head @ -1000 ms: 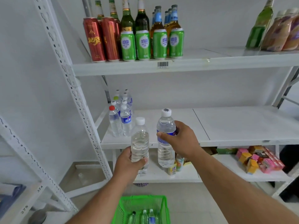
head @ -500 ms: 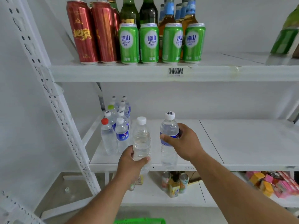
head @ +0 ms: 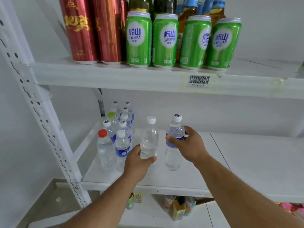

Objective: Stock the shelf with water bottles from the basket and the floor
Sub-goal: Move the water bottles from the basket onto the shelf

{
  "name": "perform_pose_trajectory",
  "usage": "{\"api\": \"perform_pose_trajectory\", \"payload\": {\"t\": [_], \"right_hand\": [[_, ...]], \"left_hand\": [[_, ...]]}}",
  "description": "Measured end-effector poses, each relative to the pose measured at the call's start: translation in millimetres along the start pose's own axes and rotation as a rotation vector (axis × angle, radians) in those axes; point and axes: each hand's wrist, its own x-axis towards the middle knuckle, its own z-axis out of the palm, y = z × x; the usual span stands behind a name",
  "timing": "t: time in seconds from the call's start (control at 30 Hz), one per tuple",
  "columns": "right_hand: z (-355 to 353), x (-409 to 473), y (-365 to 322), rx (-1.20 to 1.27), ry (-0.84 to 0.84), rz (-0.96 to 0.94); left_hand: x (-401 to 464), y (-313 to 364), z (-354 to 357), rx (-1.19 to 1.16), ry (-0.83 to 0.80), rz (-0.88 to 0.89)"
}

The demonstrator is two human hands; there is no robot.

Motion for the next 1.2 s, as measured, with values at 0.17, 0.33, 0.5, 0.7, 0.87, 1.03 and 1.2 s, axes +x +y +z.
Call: {"api": "perform_pose_trajectory", "payload": {"t": [0.17, 0.33, 0.5, 0.7, 0.87, 1.03, 1.2], "right_hand": [[9, 40, 13, -0.009, -0.028, 0.007], [16, 82, 24, -0.030, -0.055, -0.016], [25, 119, 34, -0.029, -0.081, -0.026], [37, 159, 44, -0.037, -0.137, -0.017], [55, 188, 47, -0.100, -0.247, -0.016], [75, 216, 57, -0.111, -0.220, 0.026], [91, 232, 63, -0.143, -0.216, 0.048]], "left_hand": [[31, -6, 15, 0.004, 0.032, -0.024], [64, -14, 29, 0.005, 0.072, -0.052], [99, -19, 44, -0.009, 0.106, -0.050], [145, -28, 60, -0.034, 0.170, -0.040], [185, -34, 74, -0.066, 0.241, -0.037], [222, -43, 83, -0.066, 0.308, 0.001], [253, -57, 86, -0.041, 0.351, 0.017]]}}
